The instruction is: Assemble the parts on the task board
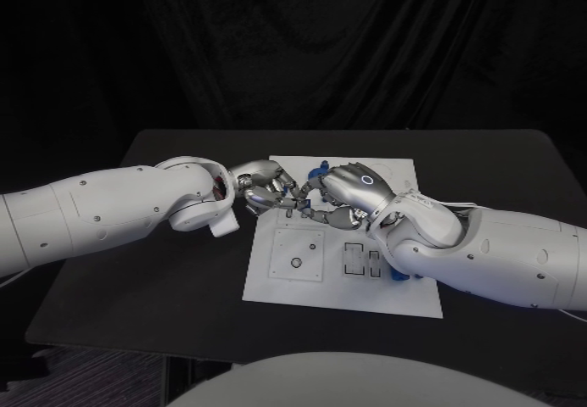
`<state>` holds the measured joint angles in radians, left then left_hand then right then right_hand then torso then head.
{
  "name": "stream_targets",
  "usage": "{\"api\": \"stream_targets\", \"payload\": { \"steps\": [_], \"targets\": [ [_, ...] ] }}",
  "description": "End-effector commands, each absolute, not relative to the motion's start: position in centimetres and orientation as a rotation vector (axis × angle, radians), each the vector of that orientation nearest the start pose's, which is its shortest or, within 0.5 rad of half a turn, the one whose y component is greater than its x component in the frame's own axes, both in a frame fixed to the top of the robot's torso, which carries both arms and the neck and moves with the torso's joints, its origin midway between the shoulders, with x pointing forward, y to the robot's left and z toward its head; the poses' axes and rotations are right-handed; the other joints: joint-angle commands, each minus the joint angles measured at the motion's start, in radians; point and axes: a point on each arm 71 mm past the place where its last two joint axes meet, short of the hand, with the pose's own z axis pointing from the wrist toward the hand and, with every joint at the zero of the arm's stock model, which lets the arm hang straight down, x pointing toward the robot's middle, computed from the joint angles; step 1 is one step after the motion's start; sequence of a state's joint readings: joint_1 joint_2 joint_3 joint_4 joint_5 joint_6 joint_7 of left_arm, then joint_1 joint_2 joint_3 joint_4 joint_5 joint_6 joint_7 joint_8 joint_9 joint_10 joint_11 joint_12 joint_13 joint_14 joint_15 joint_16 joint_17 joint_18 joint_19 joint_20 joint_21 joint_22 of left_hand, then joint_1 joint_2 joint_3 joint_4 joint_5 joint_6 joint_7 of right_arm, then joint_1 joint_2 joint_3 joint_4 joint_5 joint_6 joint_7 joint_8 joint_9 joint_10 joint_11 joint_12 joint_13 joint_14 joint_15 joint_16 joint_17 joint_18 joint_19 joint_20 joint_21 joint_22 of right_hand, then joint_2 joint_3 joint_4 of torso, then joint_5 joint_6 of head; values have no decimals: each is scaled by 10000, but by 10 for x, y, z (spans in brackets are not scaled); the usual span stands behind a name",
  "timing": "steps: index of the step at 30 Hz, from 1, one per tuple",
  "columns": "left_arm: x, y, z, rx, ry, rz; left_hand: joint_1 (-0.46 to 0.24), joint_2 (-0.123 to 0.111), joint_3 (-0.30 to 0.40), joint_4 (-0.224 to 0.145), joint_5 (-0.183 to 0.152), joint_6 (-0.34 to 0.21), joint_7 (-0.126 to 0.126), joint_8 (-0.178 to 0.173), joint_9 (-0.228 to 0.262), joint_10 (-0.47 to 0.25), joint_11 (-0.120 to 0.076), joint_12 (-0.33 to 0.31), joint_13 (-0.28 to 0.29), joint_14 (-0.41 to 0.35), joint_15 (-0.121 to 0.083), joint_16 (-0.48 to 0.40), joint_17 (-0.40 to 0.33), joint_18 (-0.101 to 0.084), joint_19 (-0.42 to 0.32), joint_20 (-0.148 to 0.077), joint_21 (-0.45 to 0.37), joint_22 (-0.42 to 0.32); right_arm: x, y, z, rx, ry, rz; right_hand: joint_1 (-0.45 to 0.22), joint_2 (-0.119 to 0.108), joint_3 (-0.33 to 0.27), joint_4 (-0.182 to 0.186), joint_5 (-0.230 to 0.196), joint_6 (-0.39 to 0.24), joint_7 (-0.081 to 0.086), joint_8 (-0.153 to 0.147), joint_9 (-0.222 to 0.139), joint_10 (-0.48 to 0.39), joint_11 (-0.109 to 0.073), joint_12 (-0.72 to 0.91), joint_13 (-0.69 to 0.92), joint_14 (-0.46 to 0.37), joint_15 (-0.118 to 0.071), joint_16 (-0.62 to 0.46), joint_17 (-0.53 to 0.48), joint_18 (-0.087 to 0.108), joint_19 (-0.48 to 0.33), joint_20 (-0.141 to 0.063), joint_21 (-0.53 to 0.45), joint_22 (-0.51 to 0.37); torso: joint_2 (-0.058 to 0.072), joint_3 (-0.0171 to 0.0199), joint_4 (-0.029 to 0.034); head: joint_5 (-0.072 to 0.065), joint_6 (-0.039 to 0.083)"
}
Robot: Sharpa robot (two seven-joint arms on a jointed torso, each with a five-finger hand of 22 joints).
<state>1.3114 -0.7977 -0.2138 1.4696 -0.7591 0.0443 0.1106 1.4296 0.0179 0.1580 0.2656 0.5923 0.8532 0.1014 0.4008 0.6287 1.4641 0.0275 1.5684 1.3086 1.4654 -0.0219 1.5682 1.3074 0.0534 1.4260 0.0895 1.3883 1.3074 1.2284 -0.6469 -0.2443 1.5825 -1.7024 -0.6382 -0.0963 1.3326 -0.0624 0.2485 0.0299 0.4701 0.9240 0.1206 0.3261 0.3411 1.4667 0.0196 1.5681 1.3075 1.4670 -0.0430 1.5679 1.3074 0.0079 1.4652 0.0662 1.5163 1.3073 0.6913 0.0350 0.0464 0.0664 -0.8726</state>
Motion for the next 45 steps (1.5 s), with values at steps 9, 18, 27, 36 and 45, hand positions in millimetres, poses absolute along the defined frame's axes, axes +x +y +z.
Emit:
{"api": "stream_targets", "payload": {
  "steps": [9, 18, 27, 36, 45],
  "targets": [
    [476, 180, -210, -2310, 21020, -12285, 459, -137, 444, -370, 444, 47, -208, 890, 746, 1067, -183, 24, 2622, 1054, -158, 26, 2634, 4, 24, -144, 19, 1620, 431, -88, -210, -4754, 13920, 8190, -146, 68, 69, -42, -548, -197, -132, -253, 420, 1041, 104, 27, 2633, 1038, 44, 29, 2634, 91, 773, 9, -82, 2407, 6, -12, 5, 30, 0],
    [477, 180, -211, -2860, 20954, -12284, 533, -170, 660, -421, 500, -141, -170, 983, 886, 1067, -163, 24, 2622, 1054, -150, 26, 2634, 25, -50, -149, -82, 1590, 430, -91, -211, -4792, 14004, 8166, -478, -94, -197, 175, -2231, -1607, 208, -1031, 199, 1041, 377, 27, 2633, 1038, 288, 29, 2634, 140, 686, 248, -264, 2342, 2, -11, 10, 19, 0],
    [478, 184, -215, -3254, 21276, -11630, 608, -224, 870, -518, 442, -110, -167, 1091, 975, 1067, -164, 24, 2622, 1054, -152, 26, 2634, 15, -19, -150, -52, 1626, 431, -112, -206, -4512, 13766, 7960, -519, -233, -501, 452, -3009, -2582, 290, -1429, -20, 1041, 338, 27, 2633, 1038, 269, 29, 2634, 227, 528, 256, -599, 2226, -2, 1, -4, 94, 0],
    [478, 186, -219, -3411, 21609, -10633, 635, -267, 1181, -605, 360, -149, -150, 1140, 1033, 1067, -157, 24, 2622, 1054, -154, 26, 2634, 9, 7, -153, -36, 1653, 438, -148, -185, -4164, 13615, 7139, -508, -293, -597, 620, -3210, -2731, 303, -1449, -73, 1041, 350, 27, 2633, 1007, 273, -30, 2524, 272, 443, 256, -780, 2163, 1, 2, 1, 96, 0],
    [476, 181, -220, -1838, 22241, -8383, 411, -471, 1902, -784, 56, -188, -138, 1250, 1148, 1067, -160, 24, 2622, 1054, -174, 26, 2634, -22, 158, -171, 76, 1744, 442, -176, -150, -3986, 13461, 6338, -372, -146, -568, 772, -3080, -2579, 299, -1296, -72, 1041, 368, 27, 2633, 989, 292, -62, 2465, 284, 414, 271, -841, 2145, 7, -5, -3, 50, 0]
  ]
}}
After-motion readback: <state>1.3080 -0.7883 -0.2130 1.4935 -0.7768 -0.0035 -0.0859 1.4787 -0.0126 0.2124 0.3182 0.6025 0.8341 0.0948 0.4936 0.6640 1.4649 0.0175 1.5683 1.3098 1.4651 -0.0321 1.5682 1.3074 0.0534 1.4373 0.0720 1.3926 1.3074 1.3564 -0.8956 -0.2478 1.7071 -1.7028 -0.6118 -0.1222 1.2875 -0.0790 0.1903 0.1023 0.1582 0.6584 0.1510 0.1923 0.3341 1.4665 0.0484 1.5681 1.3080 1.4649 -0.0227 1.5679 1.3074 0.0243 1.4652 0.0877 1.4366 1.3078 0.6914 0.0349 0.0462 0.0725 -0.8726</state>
